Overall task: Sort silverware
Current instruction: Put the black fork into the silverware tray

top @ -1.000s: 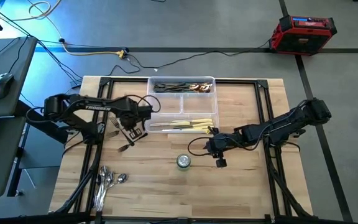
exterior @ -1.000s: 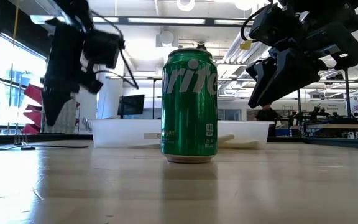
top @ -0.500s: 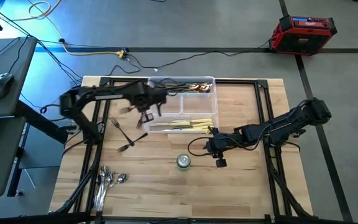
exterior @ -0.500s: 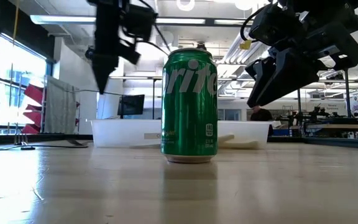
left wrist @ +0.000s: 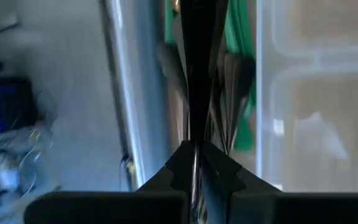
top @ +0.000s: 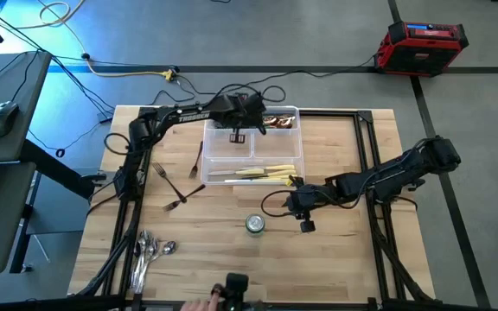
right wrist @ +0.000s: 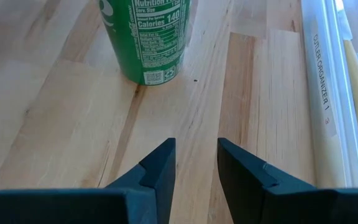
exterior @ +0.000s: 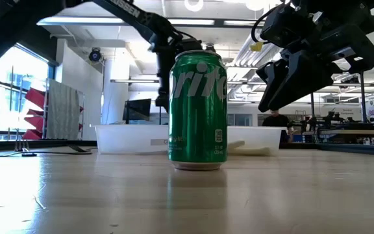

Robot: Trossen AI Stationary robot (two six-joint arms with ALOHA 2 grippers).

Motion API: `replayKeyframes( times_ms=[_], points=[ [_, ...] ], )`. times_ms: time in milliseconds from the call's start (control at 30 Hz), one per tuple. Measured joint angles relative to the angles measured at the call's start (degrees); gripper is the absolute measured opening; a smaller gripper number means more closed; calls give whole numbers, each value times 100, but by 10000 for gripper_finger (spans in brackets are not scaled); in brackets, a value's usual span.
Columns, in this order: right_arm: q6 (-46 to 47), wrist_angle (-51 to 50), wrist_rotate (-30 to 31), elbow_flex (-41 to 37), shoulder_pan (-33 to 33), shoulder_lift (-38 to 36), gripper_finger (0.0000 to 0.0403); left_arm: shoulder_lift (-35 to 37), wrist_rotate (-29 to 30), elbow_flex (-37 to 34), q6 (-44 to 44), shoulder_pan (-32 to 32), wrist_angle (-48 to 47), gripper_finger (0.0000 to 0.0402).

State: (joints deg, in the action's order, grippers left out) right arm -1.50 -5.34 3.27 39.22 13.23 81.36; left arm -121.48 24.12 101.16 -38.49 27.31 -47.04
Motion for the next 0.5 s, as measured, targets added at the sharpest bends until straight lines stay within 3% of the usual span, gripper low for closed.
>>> replayKeyframes(
  times_ms=[200,500],
  points=[
    [-105,-38,-5,0,-9,1,103,-336,-416,112,-609,357,179,0],
    [-375,-44,-2,0,-11,2,103,-362,-463,86,-397,682,63,1]
  ],
)
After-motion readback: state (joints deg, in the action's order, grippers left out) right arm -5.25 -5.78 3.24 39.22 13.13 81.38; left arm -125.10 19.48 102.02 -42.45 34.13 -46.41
